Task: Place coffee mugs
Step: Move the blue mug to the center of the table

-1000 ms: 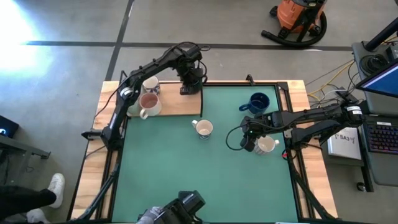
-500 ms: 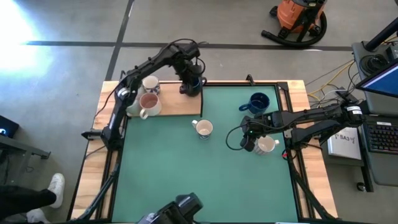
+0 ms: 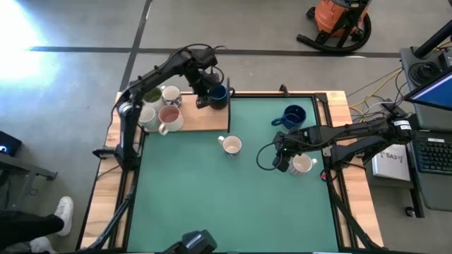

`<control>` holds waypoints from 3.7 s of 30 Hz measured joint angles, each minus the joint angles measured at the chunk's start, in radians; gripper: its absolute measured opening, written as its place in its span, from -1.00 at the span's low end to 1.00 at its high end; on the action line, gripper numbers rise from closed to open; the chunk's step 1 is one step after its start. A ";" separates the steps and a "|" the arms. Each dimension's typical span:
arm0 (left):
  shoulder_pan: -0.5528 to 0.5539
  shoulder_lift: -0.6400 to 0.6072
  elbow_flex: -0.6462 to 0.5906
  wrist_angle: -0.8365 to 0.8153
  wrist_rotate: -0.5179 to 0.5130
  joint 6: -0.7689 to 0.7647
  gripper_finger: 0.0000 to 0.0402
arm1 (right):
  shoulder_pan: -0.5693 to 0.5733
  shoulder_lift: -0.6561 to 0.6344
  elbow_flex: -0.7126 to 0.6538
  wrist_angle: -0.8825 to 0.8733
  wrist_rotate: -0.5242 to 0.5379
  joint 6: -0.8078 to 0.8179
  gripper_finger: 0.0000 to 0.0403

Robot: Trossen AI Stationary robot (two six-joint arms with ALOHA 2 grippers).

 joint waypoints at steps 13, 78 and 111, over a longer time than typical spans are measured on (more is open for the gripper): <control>-0.164 -0.595 -0.792 0.504 0.001 -0.209 -0.66 | 0.000 0.000 0.000 0.000 0.000 0.000 -0.41; -0.832 -0.532 -1.080 1.214 -0.151 -0.508 -0.66 | 0.000 0.004 0.000 0.266 -0.043 0.011 -0.41; -0.738 -0.576 -1.080 1.194 -0.147 -0.418 -0.66 | -0.360 0.003 0.192 -0.270 0.051 -0.033 -0.41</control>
